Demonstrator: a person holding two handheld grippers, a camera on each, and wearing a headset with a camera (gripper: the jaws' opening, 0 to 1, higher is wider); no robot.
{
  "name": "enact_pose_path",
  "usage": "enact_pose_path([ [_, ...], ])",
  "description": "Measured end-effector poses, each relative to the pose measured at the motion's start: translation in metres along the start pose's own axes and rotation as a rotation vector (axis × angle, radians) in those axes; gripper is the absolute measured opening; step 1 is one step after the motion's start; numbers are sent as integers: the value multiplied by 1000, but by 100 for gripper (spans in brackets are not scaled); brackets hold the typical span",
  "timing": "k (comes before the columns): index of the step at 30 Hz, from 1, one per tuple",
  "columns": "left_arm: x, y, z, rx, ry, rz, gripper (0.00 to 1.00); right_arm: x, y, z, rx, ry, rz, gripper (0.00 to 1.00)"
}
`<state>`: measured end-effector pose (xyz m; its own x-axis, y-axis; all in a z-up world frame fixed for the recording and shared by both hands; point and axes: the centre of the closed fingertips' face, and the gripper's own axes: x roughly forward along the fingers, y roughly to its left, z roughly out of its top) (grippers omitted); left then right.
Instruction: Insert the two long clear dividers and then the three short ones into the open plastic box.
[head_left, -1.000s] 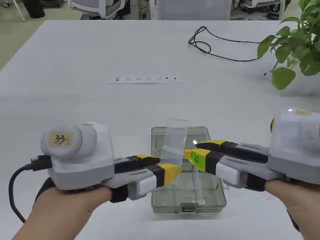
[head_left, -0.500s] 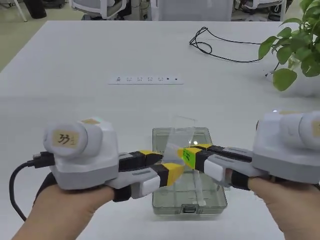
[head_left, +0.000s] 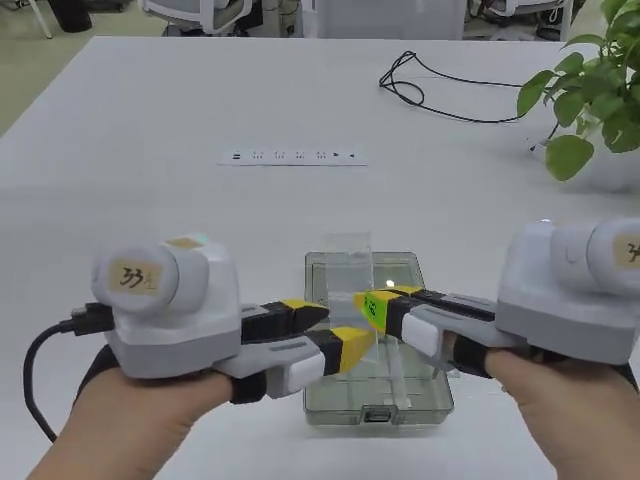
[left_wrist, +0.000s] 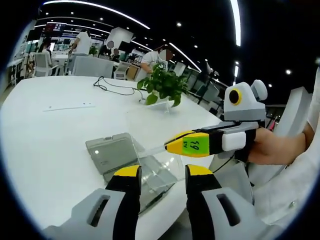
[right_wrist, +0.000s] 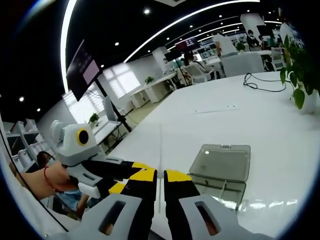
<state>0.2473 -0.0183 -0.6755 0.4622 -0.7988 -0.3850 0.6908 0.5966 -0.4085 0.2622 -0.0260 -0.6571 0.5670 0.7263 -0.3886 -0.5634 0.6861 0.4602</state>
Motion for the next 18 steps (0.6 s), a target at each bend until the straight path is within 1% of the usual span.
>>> enact_pose_path([
  [3, -4, 7, -2, 23, 4, 14, 37, -1, -3, 3, 20, 1, -3, 6],
  [7, -10, 14, -9, 36, 21, 13, 39, -3, -7, 3, 36, 12, -18, 6],
  [9, -13, 18, -13, 51, 32, 15, 43, -3, -11, 3, 40, 15, -27, 6],
  [12, -17, 24, -14, 52, 34, 17, 49, -3, -18, 3, 42, 20, -48, 6],
  [15, -21, 28, -16, 95, 35, 14, 53, -2, -25, 3, 54, 37, -69, 6],
  [17, -25, 30, -18, 125, 34, 8, 55, -1, -27, 3, 56, 44, -74, 6],
  [18, -26, 31, -19, 130, 34, 7, 56, 0, -28, 3, 59, 48, -75, 6],
])
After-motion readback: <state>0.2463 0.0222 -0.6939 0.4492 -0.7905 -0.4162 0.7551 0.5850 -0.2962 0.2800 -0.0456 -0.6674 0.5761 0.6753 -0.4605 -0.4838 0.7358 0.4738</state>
